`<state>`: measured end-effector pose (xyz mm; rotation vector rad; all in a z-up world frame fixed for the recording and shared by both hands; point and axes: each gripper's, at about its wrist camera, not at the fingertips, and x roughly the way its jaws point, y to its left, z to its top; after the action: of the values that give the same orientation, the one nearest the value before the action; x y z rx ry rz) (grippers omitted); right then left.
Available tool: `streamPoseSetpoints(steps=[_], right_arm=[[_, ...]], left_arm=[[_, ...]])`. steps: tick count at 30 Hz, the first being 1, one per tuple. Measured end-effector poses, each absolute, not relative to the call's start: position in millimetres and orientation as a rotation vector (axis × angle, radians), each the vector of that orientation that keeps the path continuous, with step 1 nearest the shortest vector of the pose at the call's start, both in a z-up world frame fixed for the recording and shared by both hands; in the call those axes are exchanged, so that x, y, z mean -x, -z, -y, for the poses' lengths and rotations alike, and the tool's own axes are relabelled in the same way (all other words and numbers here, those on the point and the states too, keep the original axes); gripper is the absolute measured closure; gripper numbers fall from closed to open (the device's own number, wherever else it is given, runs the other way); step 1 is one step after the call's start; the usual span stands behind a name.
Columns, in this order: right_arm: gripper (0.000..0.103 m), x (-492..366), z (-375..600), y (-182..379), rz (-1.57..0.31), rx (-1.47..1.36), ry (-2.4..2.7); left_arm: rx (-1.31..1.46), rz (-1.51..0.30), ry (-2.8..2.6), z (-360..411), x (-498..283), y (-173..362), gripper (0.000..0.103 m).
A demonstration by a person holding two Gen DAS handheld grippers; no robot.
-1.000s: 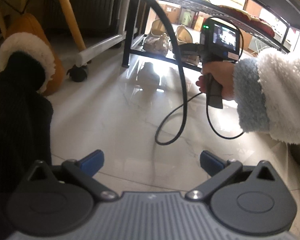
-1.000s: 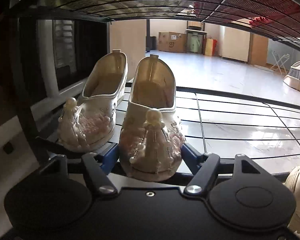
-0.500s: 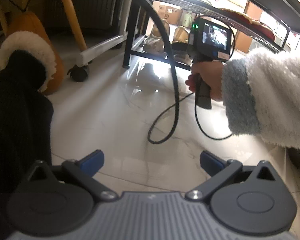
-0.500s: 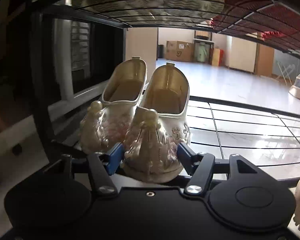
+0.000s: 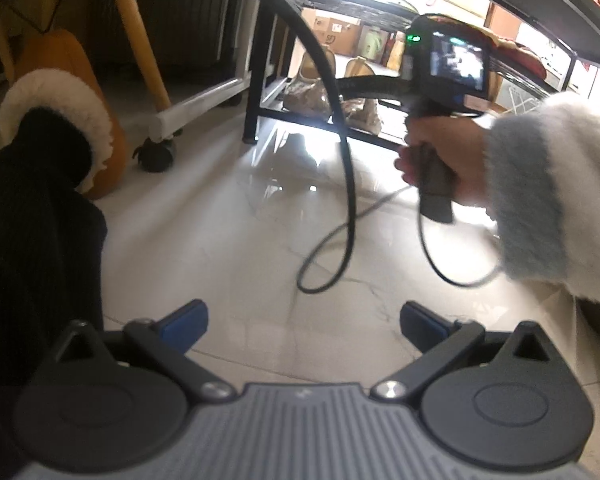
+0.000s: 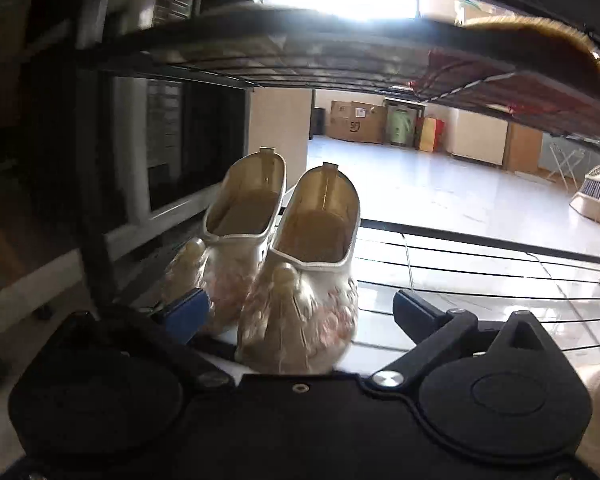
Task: Organize scattered shoes
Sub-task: 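Withdraw the open right gripper from the rack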
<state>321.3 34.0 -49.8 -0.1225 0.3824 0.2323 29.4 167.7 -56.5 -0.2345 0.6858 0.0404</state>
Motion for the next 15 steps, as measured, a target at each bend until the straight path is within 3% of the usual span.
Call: streamPoseSetpoints(steps=[8,15], right_arm=[[0.000,-250.7,6.1,5.0,-0.566,0.043,-0.166],[0.000,-171.2,54.2,-41.4,-0.567,-0.001,-0.166]], left_arm=[[0.138,-0.635,-0.046,-157.5,-16.9,50.0,0.000],[-0.015,-0.580,-0.018,-128.6,4.4,28.2,0.000]])
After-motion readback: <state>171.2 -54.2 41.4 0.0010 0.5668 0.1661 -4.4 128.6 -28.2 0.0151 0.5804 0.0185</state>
